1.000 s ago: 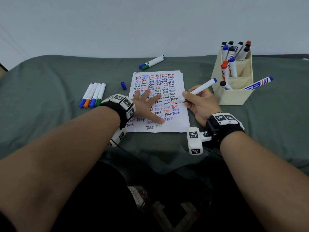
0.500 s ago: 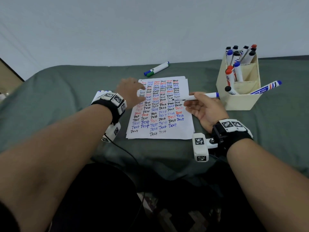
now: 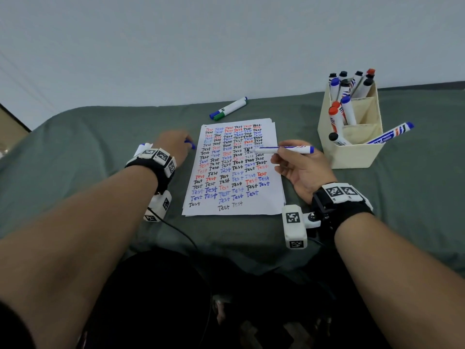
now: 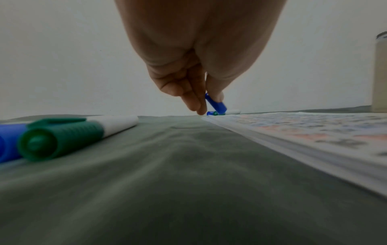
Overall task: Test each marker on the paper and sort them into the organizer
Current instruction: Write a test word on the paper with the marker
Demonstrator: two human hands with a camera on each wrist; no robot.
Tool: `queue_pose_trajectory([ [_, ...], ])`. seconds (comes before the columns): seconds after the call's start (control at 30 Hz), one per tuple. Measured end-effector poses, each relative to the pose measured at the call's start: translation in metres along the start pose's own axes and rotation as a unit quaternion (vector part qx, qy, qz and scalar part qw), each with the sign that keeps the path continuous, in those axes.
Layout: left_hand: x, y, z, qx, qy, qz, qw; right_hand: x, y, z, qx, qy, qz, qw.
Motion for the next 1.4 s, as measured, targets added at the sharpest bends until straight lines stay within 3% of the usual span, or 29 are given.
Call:
queue_pose_trajectory([
  [0.33,0.024,-0.008,0.071,0.160,0.088,0.046,0.982,0.004,0.002,-0.003,-0.015,0.013,-0.011,1.000],
  [0.8,0.047,-0.010,0.115,0.251,0.117,-0.036,0.960,0.008,0.005,-0.006,0.007,0.011,-0.012,1.000],
  [1.3,0.054,-0.020,0.124,0.173,0.159,-0.040,0.971,0.010,0.007,-0.006,0.016,-0.010,-0.012,1.000],
  [1.4,0.057,-0.025,0.125,0.172,0.161,-0.017,0.972,0.011,0.007,-0.007,0.014,-0.012,-0.008,1.000],
])
Point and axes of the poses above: each hand's wrist, its own x-axis away from the middle knuckle, its own y-axis out of the palm, z = x × y, the point moved 4 cm from there along -x, towards the middle knuckle, and after that the axes turned 14 degrees about z, right-handed, at the moved point
